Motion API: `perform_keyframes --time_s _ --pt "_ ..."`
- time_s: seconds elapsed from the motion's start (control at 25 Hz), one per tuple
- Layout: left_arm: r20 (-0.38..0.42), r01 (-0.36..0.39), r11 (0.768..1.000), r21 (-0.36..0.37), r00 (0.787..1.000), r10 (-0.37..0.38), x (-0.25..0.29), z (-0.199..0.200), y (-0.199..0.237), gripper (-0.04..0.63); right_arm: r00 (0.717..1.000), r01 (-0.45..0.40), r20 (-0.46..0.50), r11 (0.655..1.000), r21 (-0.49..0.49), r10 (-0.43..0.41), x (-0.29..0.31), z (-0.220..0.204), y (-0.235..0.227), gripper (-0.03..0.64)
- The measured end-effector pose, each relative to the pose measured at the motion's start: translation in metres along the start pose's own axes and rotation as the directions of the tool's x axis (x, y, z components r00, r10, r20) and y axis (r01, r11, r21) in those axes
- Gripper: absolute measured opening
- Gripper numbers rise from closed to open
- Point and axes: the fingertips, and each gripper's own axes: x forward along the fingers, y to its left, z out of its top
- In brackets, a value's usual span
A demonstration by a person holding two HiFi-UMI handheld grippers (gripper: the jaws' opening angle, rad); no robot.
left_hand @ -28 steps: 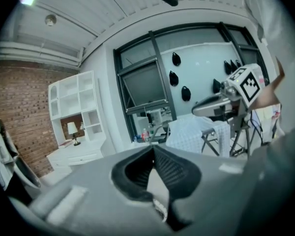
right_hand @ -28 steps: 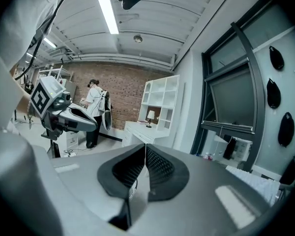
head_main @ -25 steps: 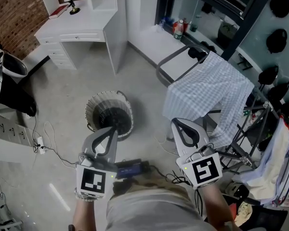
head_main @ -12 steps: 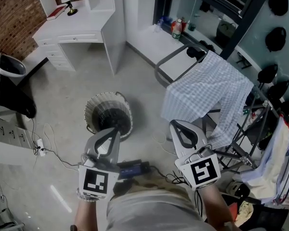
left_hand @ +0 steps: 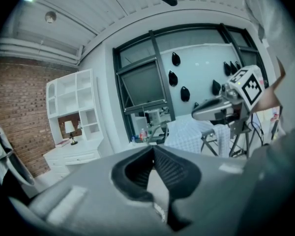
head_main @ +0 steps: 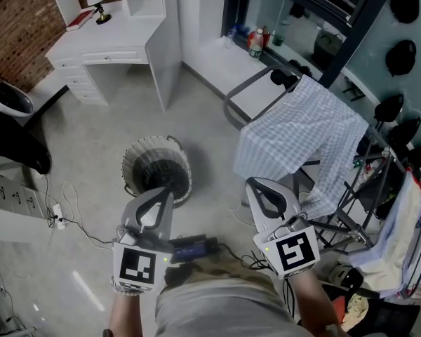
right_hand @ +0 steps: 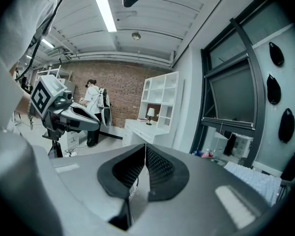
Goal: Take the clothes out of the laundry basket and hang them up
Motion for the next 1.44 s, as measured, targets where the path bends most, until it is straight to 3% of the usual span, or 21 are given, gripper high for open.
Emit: perform_keyframes --time_s 1.44 --pt "0.014 0.000 1.000 -0.025 1.000 0.000 0.0009 0.0001 0.0029 -0.006 1.000 -0.018 -0.012 1.000 -0.012 0.017 0.0033 0.0007 0.0094 0.006"
